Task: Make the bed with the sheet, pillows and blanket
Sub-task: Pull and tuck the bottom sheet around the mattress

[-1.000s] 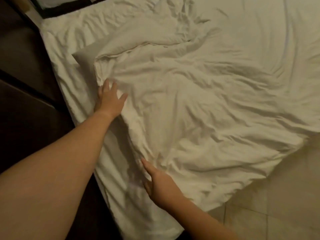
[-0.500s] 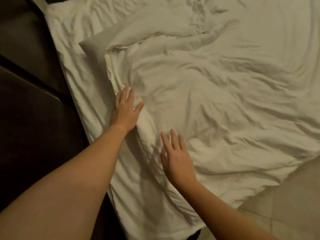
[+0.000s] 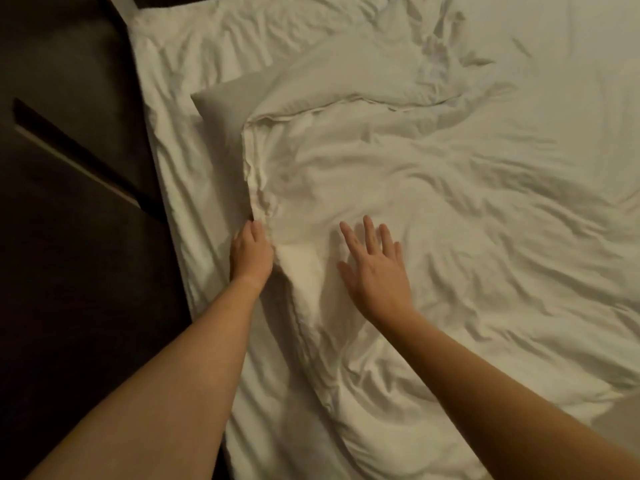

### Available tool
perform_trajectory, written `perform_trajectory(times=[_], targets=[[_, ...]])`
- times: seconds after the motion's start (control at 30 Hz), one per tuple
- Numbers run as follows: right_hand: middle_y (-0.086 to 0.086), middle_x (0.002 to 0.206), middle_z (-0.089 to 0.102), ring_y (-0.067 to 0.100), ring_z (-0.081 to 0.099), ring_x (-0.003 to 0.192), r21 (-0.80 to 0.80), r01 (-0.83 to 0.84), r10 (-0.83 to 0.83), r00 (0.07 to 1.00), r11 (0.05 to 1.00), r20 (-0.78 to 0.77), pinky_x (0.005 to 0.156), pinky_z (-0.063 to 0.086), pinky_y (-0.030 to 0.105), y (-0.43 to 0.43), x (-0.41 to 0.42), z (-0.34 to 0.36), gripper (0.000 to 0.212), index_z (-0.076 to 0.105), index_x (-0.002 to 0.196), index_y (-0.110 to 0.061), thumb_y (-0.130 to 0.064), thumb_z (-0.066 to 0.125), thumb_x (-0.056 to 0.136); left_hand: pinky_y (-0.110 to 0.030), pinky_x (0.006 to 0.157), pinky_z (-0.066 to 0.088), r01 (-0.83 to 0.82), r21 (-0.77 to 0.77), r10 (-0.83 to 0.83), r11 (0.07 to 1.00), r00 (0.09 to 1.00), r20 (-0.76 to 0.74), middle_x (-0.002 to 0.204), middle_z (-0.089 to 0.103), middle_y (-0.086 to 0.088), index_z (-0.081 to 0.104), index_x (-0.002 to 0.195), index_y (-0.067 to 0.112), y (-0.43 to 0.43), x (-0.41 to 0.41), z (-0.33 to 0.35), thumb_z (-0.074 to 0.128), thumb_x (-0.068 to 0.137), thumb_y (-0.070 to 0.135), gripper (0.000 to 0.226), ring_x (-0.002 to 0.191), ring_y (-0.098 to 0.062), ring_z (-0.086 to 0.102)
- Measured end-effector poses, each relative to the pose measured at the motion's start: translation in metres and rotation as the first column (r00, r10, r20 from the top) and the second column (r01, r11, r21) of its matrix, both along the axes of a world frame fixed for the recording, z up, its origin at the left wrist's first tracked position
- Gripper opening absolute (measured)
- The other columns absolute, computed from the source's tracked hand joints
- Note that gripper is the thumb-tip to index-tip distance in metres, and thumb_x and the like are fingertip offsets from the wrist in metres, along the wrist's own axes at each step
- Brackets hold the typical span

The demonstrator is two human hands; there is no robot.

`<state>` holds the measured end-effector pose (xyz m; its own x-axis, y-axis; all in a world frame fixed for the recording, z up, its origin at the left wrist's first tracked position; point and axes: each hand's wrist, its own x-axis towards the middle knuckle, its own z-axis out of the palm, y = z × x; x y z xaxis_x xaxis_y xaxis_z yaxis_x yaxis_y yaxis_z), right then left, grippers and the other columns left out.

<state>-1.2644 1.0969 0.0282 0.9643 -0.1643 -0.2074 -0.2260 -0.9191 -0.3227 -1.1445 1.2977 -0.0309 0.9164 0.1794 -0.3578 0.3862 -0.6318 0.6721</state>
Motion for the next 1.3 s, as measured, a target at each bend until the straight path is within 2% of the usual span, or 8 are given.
perform_trajectory(times=[0.17,0.4,0.63,0.9,1.0,1.1,1.2,1.3], targets=[[0.006,0.171,0.007,0.038,0.005,0.156,0.000,-0.069,0.069,0.997,0.998,-0.024,0.123,0.016,0.059,-0.004,0.021,-0.009,0.069,0.007,0.161,-0.043,-0.054,0.042,0.103,-0.044,0.107,0.046,-0.312,-0.135,0.290,0.940,0.943,-0.162,0.139,0.059,-0.027,0.063,0.133,-0.001,0.003,0.005,-0.019,0.032,0.111,0.030,0.048,0.128,-0.043,0.056],[0.006,0.172,0.004,0.039,0.002,0.156,-0.035,-0.157,0.157,0.987,0.987,0.022,0.124,0.011,0.061,-0.009,0.057,-0.008,0.069,0.005,0.161,-0.041,-0.057,0.040,0.103,-0.041,0.106,0.052,-0.393,-0.289,0.355,0.873,0.918,-0.174,0.134,0.070,-0.006,0.067,0.137,0.021,0.007,0.038,-0.020,0.053,0.094,0.034,0.047,0.121,-0.025,0.064],[0.004,0.171,0.011,0.033,0.006,0.157,-0.001,-0.255,0.251,0.952,0.967,0.177,0.126,0.015,0.051,0.016,0.128,0.006,0.062,0.018,0.162,-0.036,-0.055,0.037,0.105,-0.042,0.097,0.057,-0.430,-0.335,0.370,0.838,0.901,-0.228,0.119,0.074,-0.012,0.071,0.127,0.014,0.000,0.068,-0.010,0.051,0.073,0.041,0.064,0.109,-0.030,0.069],[0.001,0.172,0.002,0.037,0.004,0.156,-0.081,-0.425,0.432,0.879,0.902,0.200,0.121,0.023,0.061,0.069,0.228,0.012,0.074,0.012,0.161,-0.040,-0.020,0.051,0.101,-0.045,0.097,0.058,-0.393,-0.421,0.336,0.817,0.919,-0.207,0.111,0.077,-0.008,0.075,0.115,0.014,0.005,0.076,-0.019,0.062,0.098,0.037,0.031,0.104,-0.026,0.071],[-0.003,0.172,0.000,0.035,0.001,0.157,-0.119,-0.441,0.454,0.883,0.890,0.123,0.115,0.022,0.071,0.081,0.261,0.008,0.079,0.008,0.160,-0.045,-0.015,0.050,0.100,-0.041,0.096,0.057,-0.376,-0.415,0.321,0.828,0.926,-0.199,0.113,0.077,-0.009,0.076,0.115,0.016,0.007,0.083,-0.022,0.061,0.095,0.046,0.039,0.106,-0.026,0.070],[-0.004,0.170,0.011,0.031,0.007,0.156,-0.178,-0.447,0.456,0.890,0.877,0.010,0.111,0.020,0.077,0.084,0.276,-0.004,0.065,0.028,0.157,-0.043,-0.022,0.052,0.100,-0.035,0.090,0.052,-0.362,-0.411,0.307,0.837,0.931,-0.196,0.120,0.075,-0.013,0.074,0.122,0.013,0.007,0.089,-0.027,0.057,0.098,0.050,0.047,0.113,-0.029,0.068],[-0.005,0.166,0.027,0.031,0.021,0.152,-0.146,-0.434,0.439,0.899,0.889,-0.001,0.111,0.031,0.071,0.077,0.272,-0.024,0.047,0.055,0.143,-0.037,-0.025,0.053,0.098,-0.035,0.094,0.050,-0.340,-0.379,0.295,0.860,0.940,-0.173,0.129,0.070,-0.018,0.070,0.130,0.013,0.008,0.093,-0.037,0.054,0.103,0.050,0.048,0.120,-0.033,0.064],[-0.006,0.164,0.031,0.033,0.030,0.147,-0.134,-0.407,0.412,0.911,0.904,0.019,0.107,0.039,0.066,0.073,0.270,-0.032,0.049,0.053,0.143,-0.040,-0.032,0.059,0.095,-0.042,0.103,0.051,-0.374,-0.414,0.324,0.830,0.927,-0.186,0.129,0.071,-0.015,0.068,0.134,0.017,0.006,0.097,-0.039,0.057,0.097,0.062,0.059,0.121,-0.031,0.065]])
